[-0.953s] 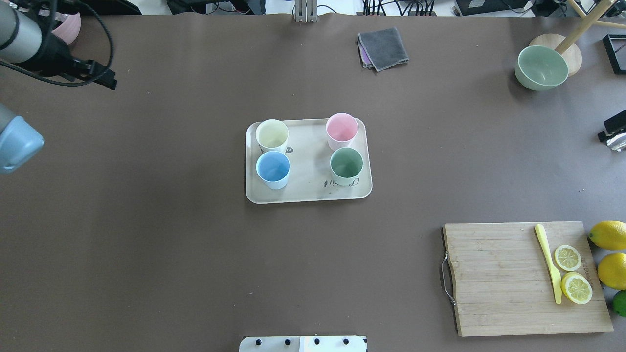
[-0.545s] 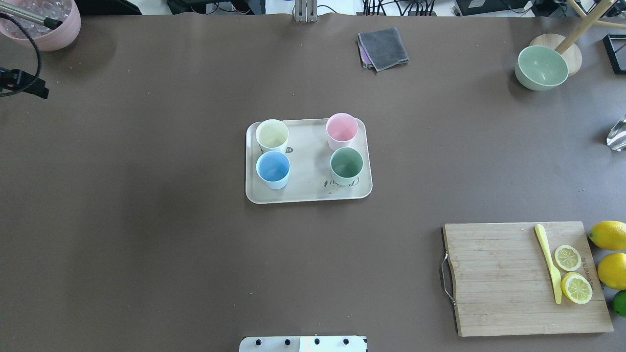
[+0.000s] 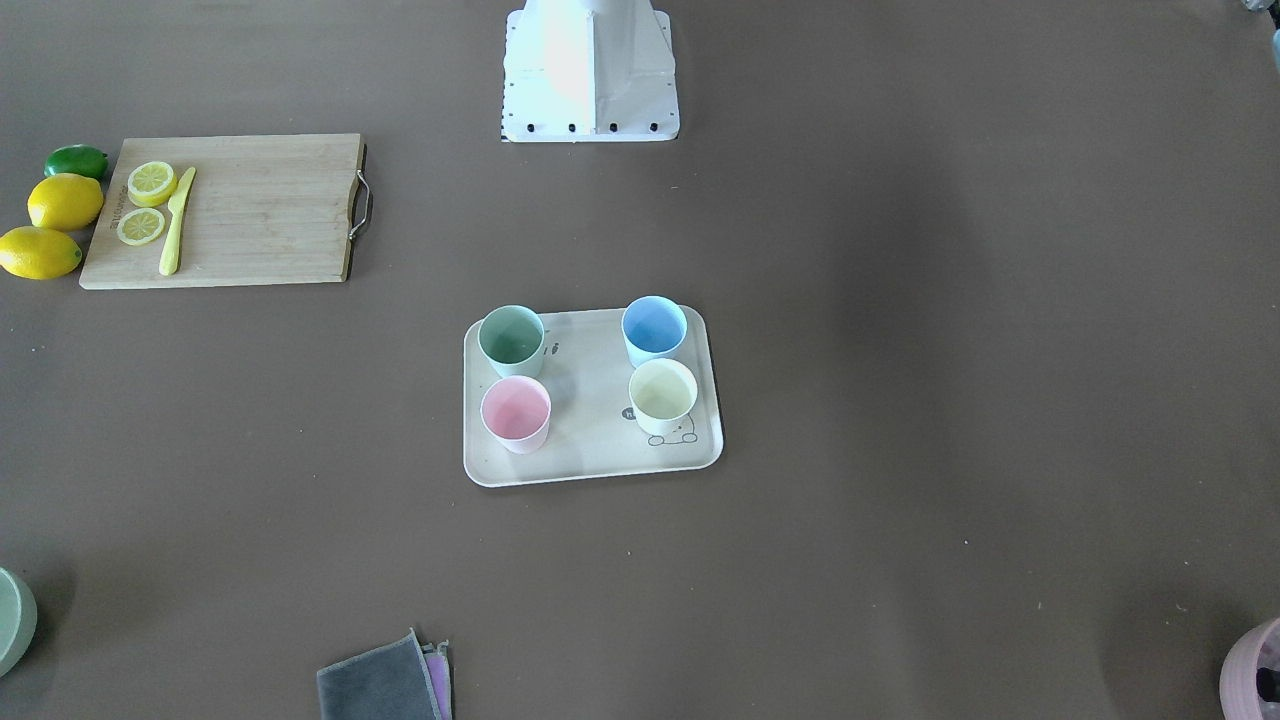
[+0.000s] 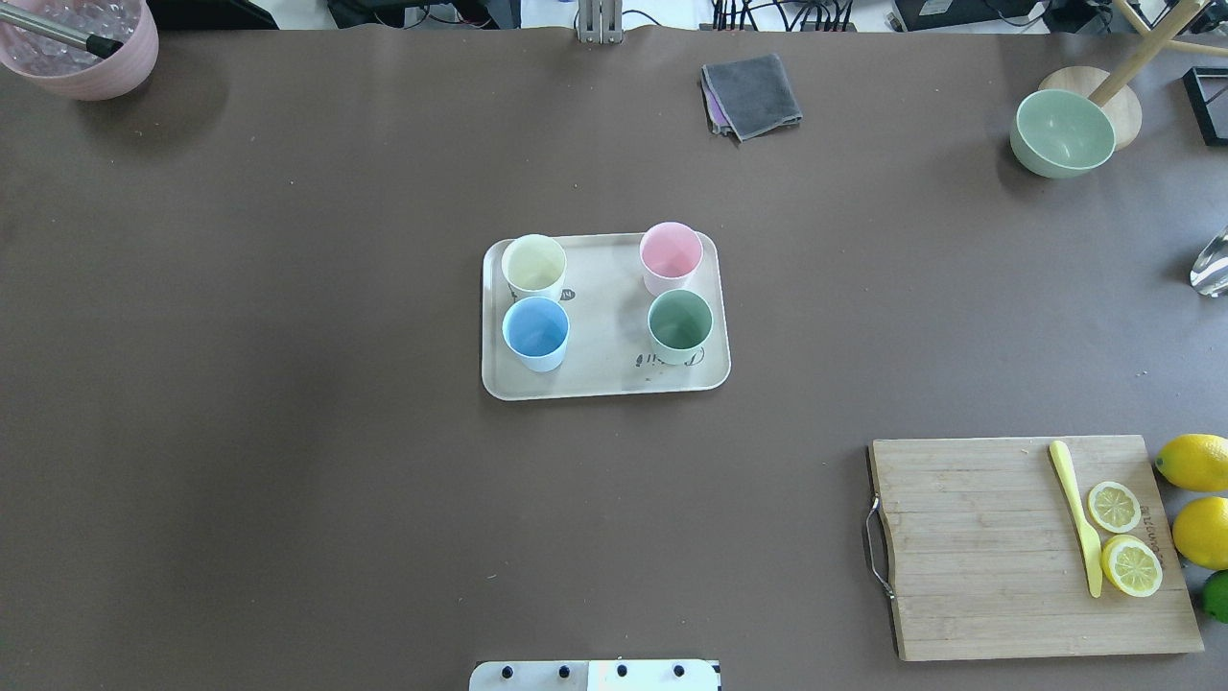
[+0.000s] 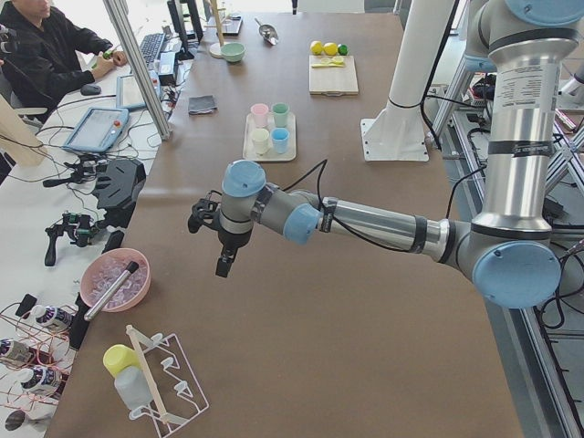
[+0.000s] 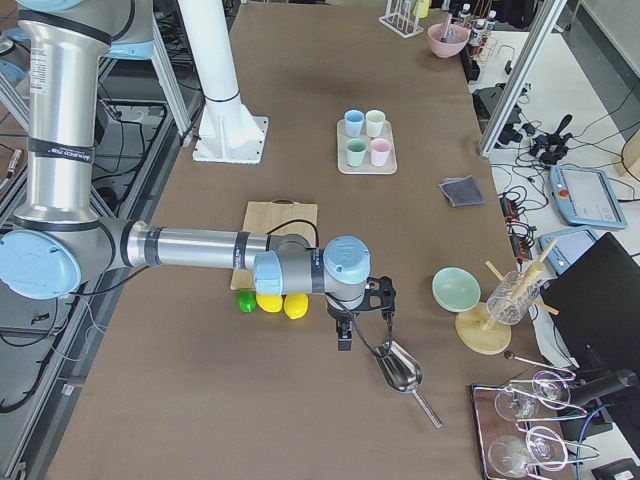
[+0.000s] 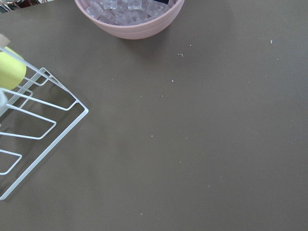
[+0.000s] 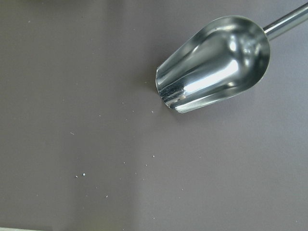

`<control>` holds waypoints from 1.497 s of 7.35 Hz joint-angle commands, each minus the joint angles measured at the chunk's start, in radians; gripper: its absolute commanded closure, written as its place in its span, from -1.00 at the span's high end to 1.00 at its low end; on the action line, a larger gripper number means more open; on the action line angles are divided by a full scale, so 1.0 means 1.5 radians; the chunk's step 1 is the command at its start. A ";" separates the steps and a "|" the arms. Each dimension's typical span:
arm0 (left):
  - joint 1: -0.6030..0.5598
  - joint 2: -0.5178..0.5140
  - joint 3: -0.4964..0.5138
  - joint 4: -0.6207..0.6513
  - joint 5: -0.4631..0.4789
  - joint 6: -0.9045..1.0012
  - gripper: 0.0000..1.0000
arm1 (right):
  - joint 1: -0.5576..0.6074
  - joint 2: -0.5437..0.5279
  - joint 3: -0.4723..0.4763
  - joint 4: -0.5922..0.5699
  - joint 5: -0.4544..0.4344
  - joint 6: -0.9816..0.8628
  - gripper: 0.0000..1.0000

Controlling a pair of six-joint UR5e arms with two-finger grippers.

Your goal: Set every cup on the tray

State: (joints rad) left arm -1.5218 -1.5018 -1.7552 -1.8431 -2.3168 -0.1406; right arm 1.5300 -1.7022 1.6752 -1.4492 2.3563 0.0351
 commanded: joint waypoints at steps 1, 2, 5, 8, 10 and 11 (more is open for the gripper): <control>-0.019 0.065 -0.012 -0.029 -0.021 0.024 0.96 | 0.001 0.001 0.009 -0.001 -0.001 0.000 1.00; -0.019 0.060 -0.011 -0.027 -0.020 0.024 0.96 | 0.001 0.001 0.008 -0.003 -0.001 0.001 1.00; -0.015 0.046 -0.005 -0.020 -0.018 0.022 0.96 | 0.001 0.004 0.007 -0.006 0.000 0.005 1.00; -0.015 0.046 -0.005 -0.020 0.008 0.021 0.96 | 0.000 0.008 0.008 -0.006 0.000 0.007 1.00; -0.015 0.047 -0.003 -0.020 0.009 0.020 0.96 | 0.000 0.009 0.008 -0.006 0.001 0.007 1.00; -0.015 0.047 0.003 -0.020 0.010 0.020 0.96 | 0.001 0.009 0.009 -0.006 0.002 0.007 1.00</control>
State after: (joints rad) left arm -1.5447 -1.4319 -1.7580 -1.8730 -2.3035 -0.1098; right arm 1.5296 -1.6895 1.6878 -1.4588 2.3576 0.0460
